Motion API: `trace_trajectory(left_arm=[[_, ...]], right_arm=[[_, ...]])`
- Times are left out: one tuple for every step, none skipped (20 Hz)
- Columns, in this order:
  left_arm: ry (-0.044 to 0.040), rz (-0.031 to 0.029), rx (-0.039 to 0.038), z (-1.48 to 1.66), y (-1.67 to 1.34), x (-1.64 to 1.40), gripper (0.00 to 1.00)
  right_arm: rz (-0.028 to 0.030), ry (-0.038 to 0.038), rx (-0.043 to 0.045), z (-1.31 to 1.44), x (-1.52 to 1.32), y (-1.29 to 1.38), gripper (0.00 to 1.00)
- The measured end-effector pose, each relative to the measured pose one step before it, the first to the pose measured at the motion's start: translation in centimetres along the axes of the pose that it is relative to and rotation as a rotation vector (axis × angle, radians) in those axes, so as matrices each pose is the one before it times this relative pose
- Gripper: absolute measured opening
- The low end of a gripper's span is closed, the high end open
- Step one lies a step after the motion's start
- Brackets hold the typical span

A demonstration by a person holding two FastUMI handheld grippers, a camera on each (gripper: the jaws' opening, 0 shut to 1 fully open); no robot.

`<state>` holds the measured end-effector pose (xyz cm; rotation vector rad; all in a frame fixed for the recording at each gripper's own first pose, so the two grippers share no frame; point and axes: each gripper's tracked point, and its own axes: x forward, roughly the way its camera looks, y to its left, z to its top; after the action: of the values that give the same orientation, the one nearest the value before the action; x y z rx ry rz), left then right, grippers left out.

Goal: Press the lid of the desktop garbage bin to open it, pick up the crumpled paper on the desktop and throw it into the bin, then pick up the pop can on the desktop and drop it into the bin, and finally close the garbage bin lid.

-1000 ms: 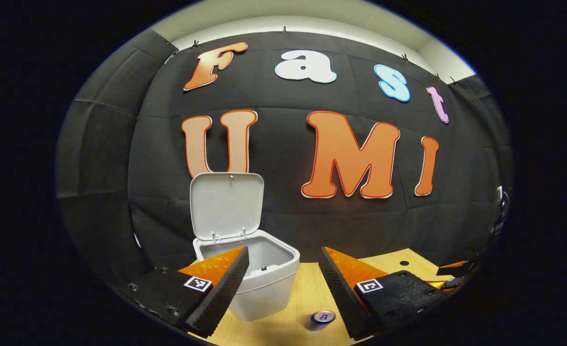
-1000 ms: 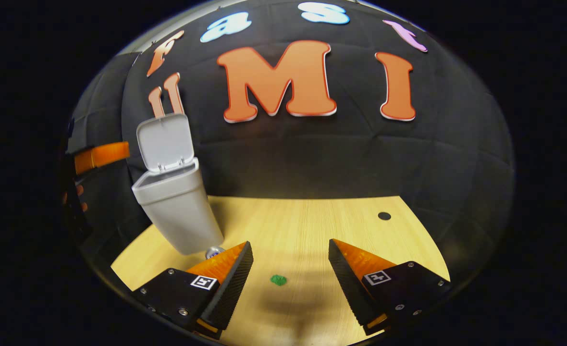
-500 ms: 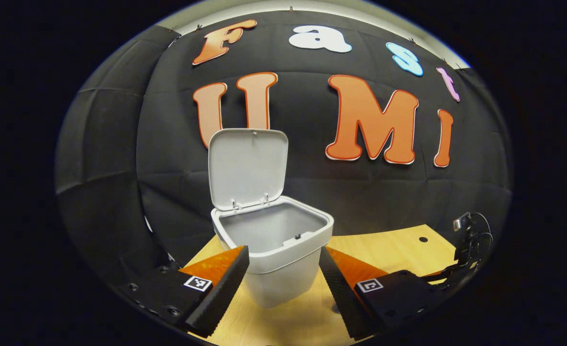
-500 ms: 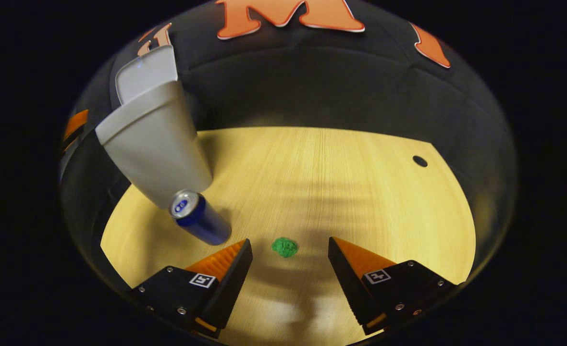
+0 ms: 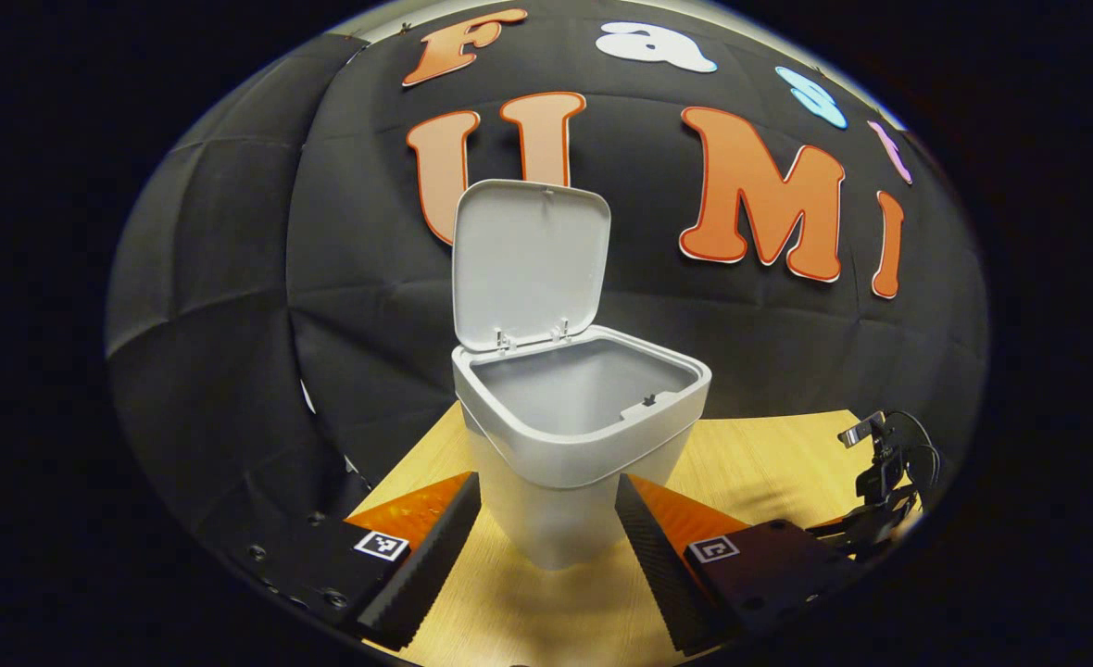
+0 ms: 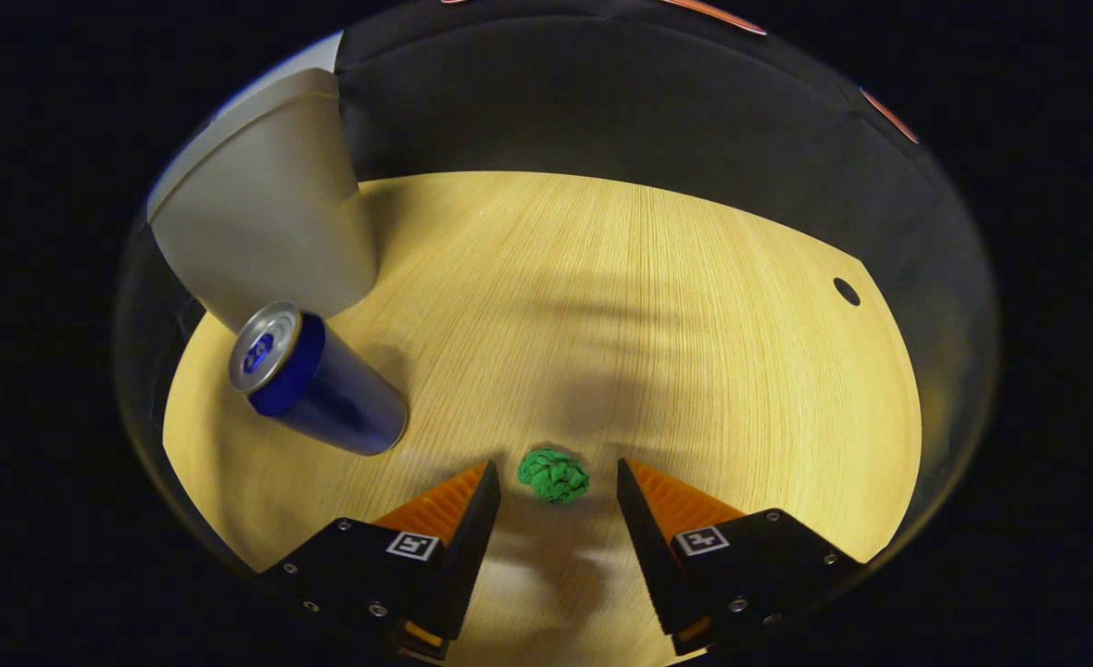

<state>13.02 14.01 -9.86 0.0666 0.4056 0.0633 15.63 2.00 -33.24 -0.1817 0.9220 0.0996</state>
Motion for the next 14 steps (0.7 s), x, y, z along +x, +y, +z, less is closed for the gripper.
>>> trace_trajectory(left_arm=[[0.00501, 0.0043, 0.00015, -0.119, 0.275, 0.101, 0.94], [0.0015, 0.00534, 0.00299, -0.054, 0.24, -0.062, 0.94], [-0.00196, 0.00314, 0.00243, 0.078, 0.111, 0.046, 0.93], [-0.00197, 0.00035, 0.00128, 0.14, 0.177, 0.049, 0.94], [-0.00191, 0.00077, 0.00376, 0.142, 0.067, 0.046, 0.93], [0.00161, 0.00064, 0.00317, -0.069, 0.017, -0.101, 0.94], [0.00181, -0.00097, -0.00077, 0.086, -0.008, 0.136, 0.93], [0.00203, -0.00239, -0.00479, -0.094, 0.012, -0.048, 0.92], [0.00457, -0.0025, -0.00577, -0.121, -0.059, 0.027, 0.94], [0.00449, -0.00146, -0.00356, -0.278, -0.034, -0.089, 0.93], [0.00396, -0.00215, -0.00246, -0.095, -0.145, -0.017, 0.93], [0.00263, -0.00104, -0.00106, -0.052, -0.137, 0.021, 0.94], [-0.00178, -0.00142, 0.00009, 0.085, -0.063, -0.015, 0.94], [-0.00535, -0.0002, 0.0014, 0.13, -0.012, -0.264, 0.93]], right_arm=[[0.00515, 0.0107, 0.00098, -0.088, 0.193, 0.127, 0.75], [0.00364, 0.01501, 0.00099, -0.221, 0.147, 0.158, 0.7], [-0.00723, 0.01148, 0.00108, -0.265, 0.14, -0.105, 0.66], [-0.01768, 0.00195, -0.00078, -0.139, 0.204, -0.258, 0.58], [-0.00231, -0.00517, 0.00234, 0.326, -0.017, -0.174, 0.49], [0.0086, -0.00318, 0.01278, 0.239, 0.218, 0.108, 0.41], [0.01376, 0.00239, 0.01082, 0.026, 0.148, 0.193, 0.38], [0.00835, 0.00586, 0.00592, -0.111, -0.119, 0.112, 0.31], [0.00235, -0.00511, 0.00236, 0.16, -0.183, 0.029, 0.28], [-0.00324, -0.00315, -0.00352, 0.04, 0.018, -0.143, 0.19], [-0.00141, -0.00037, -0.00327, 0.063, -0.052, -0.122, 0.16], [-0.00496, -0.0072, -0.00089, -0.065, 0.001, 0.172, 0.12], [-0.00105, -0.01034, -0.00206, 0.101, -0.075, 0.085, 0.1], [0.00267, -0.01804, 0.0022, 0.384, -0.074, 0.059, 0.07]])
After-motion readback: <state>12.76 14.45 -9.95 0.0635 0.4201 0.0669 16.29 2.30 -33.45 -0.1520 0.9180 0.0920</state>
